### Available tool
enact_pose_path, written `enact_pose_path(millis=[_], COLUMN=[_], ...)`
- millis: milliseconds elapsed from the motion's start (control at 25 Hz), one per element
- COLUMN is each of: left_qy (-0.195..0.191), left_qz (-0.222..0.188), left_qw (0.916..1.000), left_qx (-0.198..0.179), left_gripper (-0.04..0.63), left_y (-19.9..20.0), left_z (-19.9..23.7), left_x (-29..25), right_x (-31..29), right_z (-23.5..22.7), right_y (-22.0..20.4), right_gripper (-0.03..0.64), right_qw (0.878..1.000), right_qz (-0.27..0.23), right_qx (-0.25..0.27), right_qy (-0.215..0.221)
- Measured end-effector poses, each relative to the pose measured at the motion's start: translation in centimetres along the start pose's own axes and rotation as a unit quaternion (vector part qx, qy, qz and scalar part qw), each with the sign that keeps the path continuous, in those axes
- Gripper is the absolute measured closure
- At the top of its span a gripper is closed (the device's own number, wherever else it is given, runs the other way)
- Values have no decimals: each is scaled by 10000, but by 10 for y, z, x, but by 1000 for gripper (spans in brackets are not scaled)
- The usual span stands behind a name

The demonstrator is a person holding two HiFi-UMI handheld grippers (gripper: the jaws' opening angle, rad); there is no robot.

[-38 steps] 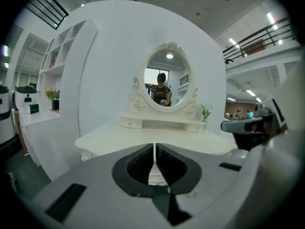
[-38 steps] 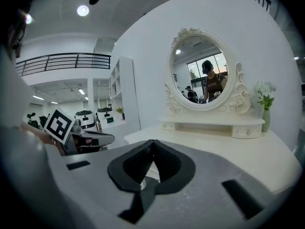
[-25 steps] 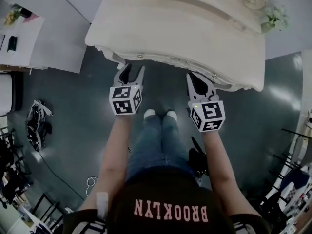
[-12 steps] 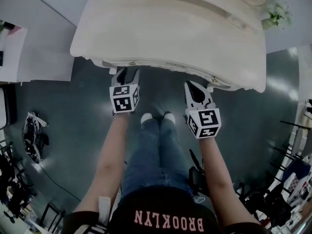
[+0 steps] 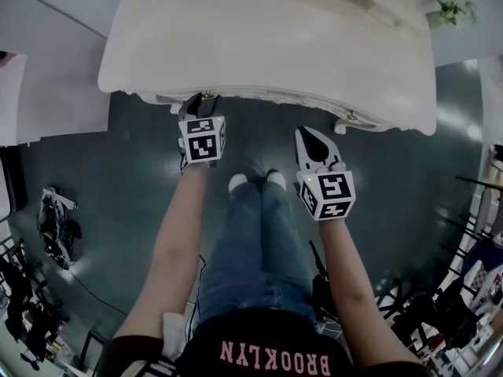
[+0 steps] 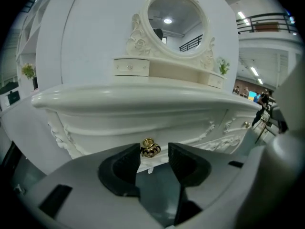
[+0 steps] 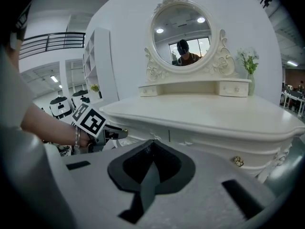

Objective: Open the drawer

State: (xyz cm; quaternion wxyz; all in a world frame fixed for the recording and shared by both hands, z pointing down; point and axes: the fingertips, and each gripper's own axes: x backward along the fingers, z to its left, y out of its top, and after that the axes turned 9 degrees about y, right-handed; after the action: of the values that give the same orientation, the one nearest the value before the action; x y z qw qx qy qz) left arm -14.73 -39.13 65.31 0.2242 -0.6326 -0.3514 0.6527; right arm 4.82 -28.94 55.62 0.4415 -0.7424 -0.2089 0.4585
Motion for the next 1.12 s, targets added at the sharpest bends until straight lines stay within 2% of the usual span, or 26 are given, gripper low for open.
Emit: enact_pose_path(millis=[80,120,600,800,1120], left_qy=[161,228,102,34,8], left_qz=[-37,-72,-161,-39,-70], left_qw=[9996,9993,9993,9996,9991], left_qx=[-209,-282,-311,-282,-427], left_gripper=[435,474,479,479,480], left_y=[-2,-2,-2,-3,-10], left_z=[3,6,8,6,5], left_x=[-5,-6,-9,-6,2], right_x=[1,2,7,13,25], right_z=[3,3,19,28,28], right_y=[-4,-5,-15,-19,-28], right_gripper=[620,620,620,621,620], right_qw=[10000,10000,9995,9989,9990], right_qz=[2,-2,-66,-97,-81], right_qx=[-28,-50,-237,-367,-372], right_qy=[-27,-45,-209,-256,-227])
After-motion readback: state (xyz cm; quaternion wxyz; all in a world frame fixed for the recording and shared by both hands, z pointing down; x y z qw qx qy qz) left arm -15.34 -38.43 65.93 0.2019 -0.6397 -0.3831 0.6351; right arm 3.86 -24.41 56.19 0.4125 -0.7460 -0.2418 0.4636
